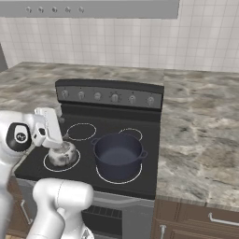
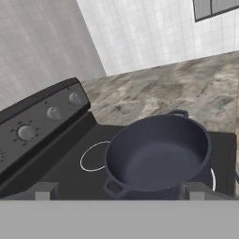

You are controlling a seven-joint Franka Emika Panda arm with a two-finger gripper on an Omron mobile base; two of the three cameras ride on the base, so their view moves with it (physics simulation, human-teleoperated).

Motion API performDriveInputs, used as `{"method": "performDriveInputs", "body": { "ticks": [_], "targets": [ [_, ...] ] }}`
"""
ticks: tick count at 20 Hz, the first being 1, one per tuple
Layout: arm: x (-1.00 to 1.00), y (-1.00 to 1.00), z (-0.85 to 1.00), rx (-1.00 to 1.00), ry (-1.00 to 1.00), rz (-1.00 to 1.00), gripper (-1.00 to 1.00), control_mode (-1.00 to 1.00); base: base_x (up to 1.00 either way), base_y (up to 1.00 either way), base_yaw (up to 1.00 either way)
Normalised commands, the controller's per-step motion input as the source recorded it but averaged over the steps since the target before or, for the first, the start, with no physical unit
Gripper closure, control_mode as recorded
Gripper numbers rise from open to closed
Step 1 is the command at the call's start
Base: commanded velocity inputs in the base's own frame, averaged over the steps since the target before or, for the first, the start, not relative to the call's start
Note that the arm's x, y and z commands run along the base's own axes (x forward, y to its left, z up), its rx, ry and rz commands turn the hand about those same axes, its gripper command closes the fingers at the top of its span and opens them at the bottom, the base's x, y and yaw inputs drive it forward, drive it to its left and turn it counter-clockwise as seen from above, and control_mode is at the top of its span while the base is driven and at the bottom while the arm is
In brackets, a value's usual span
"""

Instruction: Pick the kettle from the cabinet and place it on a stove burner. Then pick the pot from the counter and place it on another stove burner. Finally, turn both burners on.

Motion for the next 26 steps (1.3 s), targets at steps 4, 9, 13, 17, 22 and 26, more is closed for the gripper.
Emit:
{"method": "performDriveInputs", "body": {
  "ticks": [4,9,13,17,22,26],
  "targets": [
    [0.0,0.02,0.01,-0.02,0.0,0.0,-1.0,-1.0,0.0,0.0,0.0],
    [0.0,0.2,0.09,-0.1,-0.06,0.05,-1.0,-1.0,0.0,0.0,0.0],
    [0.0,0.24,0.09,-0.11,-0.05,0.05,-1.0,-1.0,0.0,0.0,0.0],
    [0.03,0.23,0.07,-0.11,-0.01,0.05,-1.0,-1.0,0.0,0.0,0.0],
    [0.12,0.25,0.05,-0.09,0.0,0.04,-1.0,-1.0,0.0,0.0,0.0],
    [0.2,0.26,0.04,-0.1,0.0,0.05,-1.0,-1.0,0.0,0.0,0.0]
  ]
}}
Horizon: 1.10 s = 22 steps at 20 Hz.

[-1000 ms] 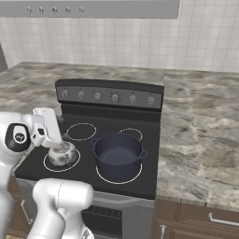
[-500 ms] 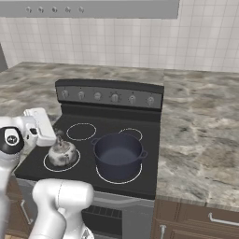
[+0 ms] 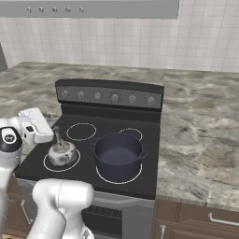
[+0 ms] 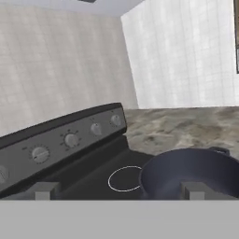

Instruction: Pick the kettle from the cabinet and place it on a stove burner. Then pick the pot from the counter and place it on another stove burner. Finally, turn both burners on.

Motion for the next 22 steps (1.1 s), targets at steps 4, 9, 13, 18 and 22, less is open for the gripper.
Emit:
{"method": "performDriveInputs", "body": {
  "ticks": [4,9,13,18,22],
  "targets": [
    [0.2,0.28,0.07,-0.11,0.0,0.05,-1.0,-1.0,0.0,0.0,0.0],
    [0.22,0.28,0.06,-0.12,0.0,0.06,-1.0,-1.0,0.0,0.0,0.0],
    [0.22,0.24,0.05,-0.11,0.0,0.06,-1.0,-1.0,0.0,0.0,0.0],
    [0.27,0.24,0.01,-0.11,0.0,0.07,-1.0,-1.0,0.0,0.0,0.0],
    [0.3,0.25,0.0,-0.1,0.0,0.07,-1.0,-1.0,0.0,0.0,0.0]
  ]
}}
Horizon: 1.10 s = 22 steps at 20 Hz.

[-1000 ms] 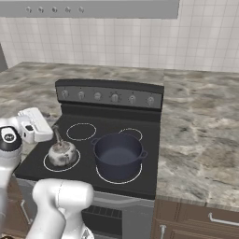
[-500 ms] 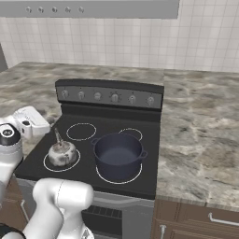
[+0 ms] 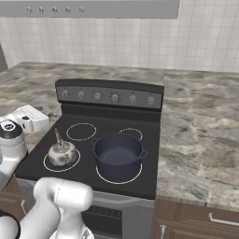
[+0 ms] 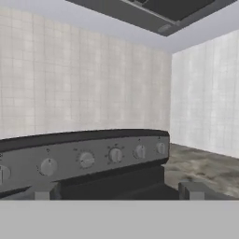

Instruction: Pick the kettle from the cabinet and place it on a stove burner. Then pick the pot from the counter and place it on another stove burner. Finally, turn both burners on.

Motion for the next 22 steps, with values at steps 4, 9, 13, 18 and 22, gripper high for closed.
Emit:
{"method": "performDriveInputs", "body": {
  "ticks": [4,9,13,18,22],
  "targets": [
    [0.29,0.24,0.01,-0.09,0.0,0.07,-1.0,-1.0,0.0,0.0,0.0],
    [0.28,0.24,0.0,-0.08,0.0,0.08,-1.0,-1.0,0.0,0.0,0.0],
    [0.24,0.19,0.0,-0.04,0.0,0.07,-1.0,-1.0,0.0,0.0,0.0],
    [0.3,0.12,0.0,0.0,0.0,0.03,-1.0,-1.0,0.0,0.0,0.0],
    [0.11,0.0,0.0,0.0,0.01,0.0,-1.0,-1.0,0.0,0.0,0.0]
  ]
}}
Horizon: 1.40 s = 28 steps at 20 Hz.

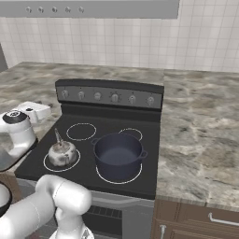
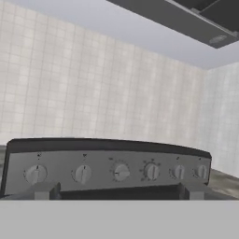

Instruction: Pick the kettle from the cabinet and place it on a stove burner. Then pick the pot from the counter and place it on another stove burner. Finally, turn both burners on.

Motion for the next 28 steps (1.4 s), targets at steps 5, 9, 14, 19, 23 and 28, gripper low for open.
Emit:
{"method": "performDriveInputs", "body": {
  "ticks": [5,9,14,19,23,28],
  "targets": [
    [0.27,0.0,0.0,0.0,0.0,0.0,-1.0,-1.0,0.0,0.0,0.0],
    [0.29,0.0,0.0,0.0,0.0,0.0,-1.0,-1.0,0.0,0.0,0.0],
    [0.27,0.01,0.0,0.0,0.0,0.0,-1.0,-1.0,0.0,0.0,0.0],
    [0.15,0.02,0.0,0.0,0.0,0.0,-1.0,-1.0,0.0,0.0,0.0],
    [0.16,0.08,0.0,0.0,0.0,0.0,-1.0,-1.0,0.0,0.0,0.0],
    [0.21,0.13,-0.01,0.0,0.0,0.0,-1.0,-1.0,0.0,0.0,0.0]
  ]
}}
